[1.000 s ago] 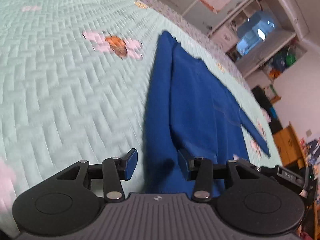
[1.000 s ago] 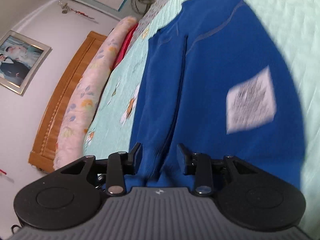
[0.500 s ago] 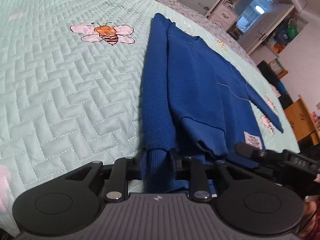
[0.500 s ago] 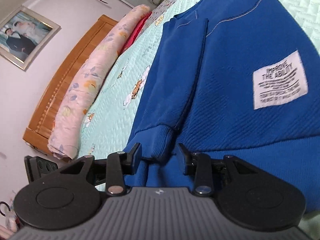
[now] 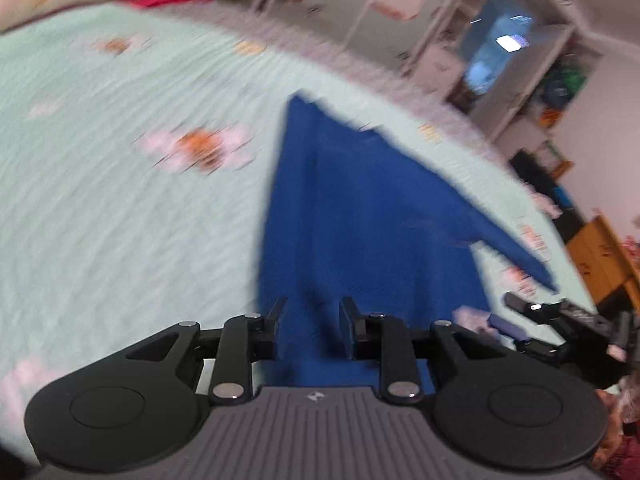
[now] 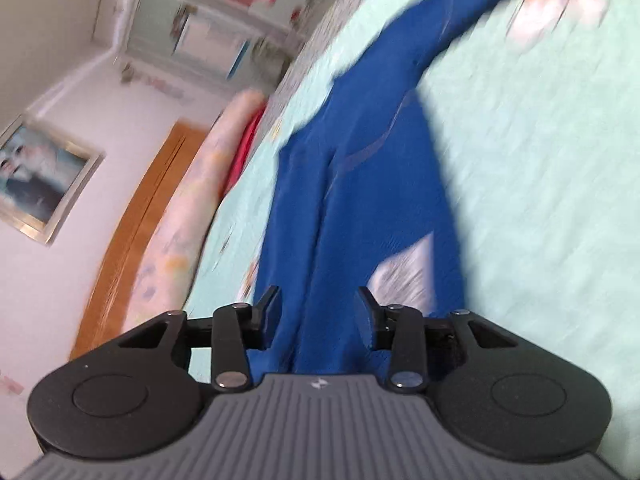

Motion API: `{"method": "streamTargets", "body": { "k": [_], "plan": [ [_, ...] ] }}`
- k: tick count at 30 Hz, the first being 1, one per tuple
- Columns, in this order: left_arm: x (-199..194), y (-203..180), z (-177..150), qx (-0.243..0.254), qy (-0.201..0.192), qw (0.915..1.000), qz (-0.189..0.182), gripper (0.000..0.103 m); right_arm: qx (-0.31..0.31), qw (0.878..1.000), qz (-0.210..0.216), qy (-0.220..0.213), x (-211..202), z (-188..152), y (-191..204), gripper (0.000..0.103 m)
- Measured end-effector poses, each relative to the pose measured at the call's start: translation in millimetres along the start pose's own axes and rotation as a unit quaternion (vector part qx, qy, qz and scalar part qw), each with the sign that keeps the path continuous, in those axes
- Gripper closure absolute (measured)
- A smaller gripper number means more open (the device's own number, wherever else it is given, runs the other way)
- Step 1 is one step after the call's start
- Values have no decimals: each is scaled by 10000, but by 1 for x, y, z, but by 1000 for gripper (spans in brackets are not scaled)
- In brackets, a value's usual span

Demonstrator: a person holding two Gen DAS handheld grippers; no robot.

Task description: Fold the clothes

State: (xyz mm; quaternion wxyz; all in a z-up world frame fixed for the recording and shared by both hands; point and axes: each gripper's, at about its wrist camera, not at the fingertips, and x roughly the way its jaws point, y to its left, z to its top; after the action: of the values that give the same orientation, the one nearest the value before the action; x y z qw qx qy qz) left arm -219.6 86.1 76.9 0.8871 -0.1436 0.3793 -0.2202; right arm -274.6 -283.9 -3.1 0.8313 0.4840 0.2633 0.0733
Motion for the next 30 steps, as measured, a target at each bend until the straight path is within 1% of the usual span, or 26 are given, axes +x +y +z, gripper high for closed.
{"method": "streamTargets", "body": {
  "k": [2, 3, 5, 7, 10, 11, 15, 18, 22, 25, 28, 30],
  "plan": [
    [14, -19, 8, 190, -16, 9995, -267, 73, 183, 9983, -123, -533, -18, 22, -11, 61],
    [26, -26, 10, 277, 69, 9992, -290, 73, 332, 9957, -223, -836, -27, 34, -18, 60],
    [55, -36, 11, 365, 385, 9984, -200, 73, 608, 9857, -571, -1464, -47, 59, -35, 59],
    [79, -38, 9, 273, 708, 9971, -41, 74, 812, 9725, -903, -1987, -64, 83, -53, 58],
    [88, -43, 6, 307, 883, 9956, 85, 74, 1063, 9536, -1266, -2517, -83, 113, -83, 58],
    [90, -45, 6, 329, 927, 9951, 121, 74, 1176, 9480, -1320, -2648, -86, 120, -92, 58],
    [99, -53, 3, 418, 1103, 9927, 263, 73, 1721, 9261, -1375, -3062, -91, 143, -127, 57],
    [103, -59, 3, 462, 1176, 9912, 388, 73, 1831, 9187, -1417, -3200, -77, 153, -141, 56],
    [105, -78, 7, 620, 1177, 9904, 384, 71, 1659, 9167, -1493, -3314, -66, 162, -155, 56],
    [107, -94, 9, 747, 1176, 9896, 366, 71, 1566, 9144, -1517, -3411, -57, 174, -157, 56],
    [109, -112, 12, 902, 1195, 9882, 329, 70, 1390, 9131, -1629, -3470, -51, 185, -159, 56],
    [115, -130, 14, 1072, 1264, 9857, 299, 65, 1132, 9126, -1664, -3560, -44, 187, -161, 56]
  ]
}}
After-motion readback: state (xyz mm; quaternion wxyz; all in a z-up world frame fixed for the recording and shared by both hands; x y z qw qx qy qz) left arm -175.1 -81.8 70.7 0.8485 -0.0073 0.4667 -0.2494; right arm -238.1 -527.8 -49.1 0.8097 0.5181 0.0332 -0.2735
